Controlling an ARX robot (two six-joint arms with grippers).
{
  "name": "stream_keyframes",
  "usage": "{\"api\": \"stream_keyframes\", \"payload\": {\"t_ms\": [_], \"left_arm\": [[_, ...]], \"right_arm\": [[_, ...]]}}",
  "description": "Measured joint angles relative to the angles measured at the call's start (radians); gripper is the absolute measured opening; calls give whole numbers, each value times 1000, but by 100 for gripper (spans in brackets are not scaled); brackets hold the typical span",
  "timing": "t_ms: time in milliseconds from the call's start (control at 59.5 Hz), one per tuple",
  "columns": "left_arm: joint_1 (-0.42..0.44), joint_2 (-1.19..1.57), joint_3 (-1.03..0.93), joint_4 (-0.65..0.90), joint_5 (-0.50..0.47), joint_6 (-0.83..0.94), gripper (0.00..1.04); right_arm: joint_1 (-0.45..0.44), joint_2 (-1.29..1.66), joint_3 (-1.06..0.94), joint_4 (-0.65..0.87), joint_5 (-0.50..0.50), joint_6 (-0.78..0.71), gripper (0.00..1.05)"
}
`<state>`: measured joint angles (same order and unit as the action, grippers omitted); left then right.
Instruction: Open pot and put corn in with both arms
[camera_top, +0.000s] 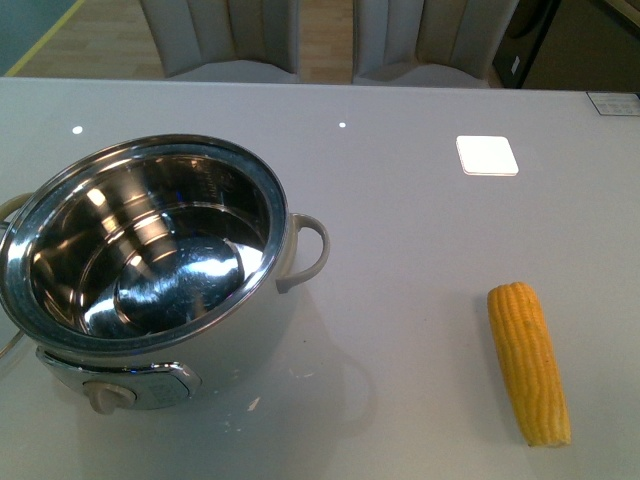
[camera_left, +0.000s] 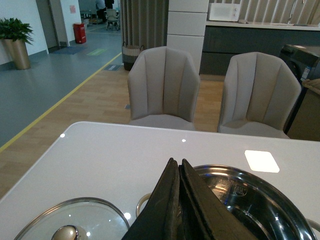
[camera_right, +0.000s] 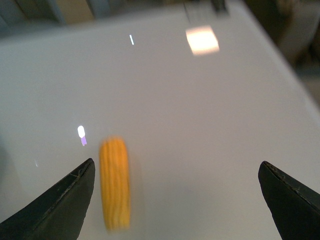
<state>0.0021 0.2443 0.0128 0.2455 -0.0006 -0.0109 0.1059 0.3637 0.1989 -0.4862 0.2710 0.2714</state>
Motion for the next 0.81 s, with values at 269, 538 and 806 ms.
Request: {"api": "stream_keyframes", "payload": {"t_ms": [269,538,806], "left_arm": [[0,-61,0,-63,0,0,4],[0,-235,0,-242,0,0,4],[0,-238,0,-244,0,0,4]], "right_arm": [[17,215,23,146,-8,60,96],[98,566,97,364,-10,74,96],[142,887,204,491,-18,77,96]]}}
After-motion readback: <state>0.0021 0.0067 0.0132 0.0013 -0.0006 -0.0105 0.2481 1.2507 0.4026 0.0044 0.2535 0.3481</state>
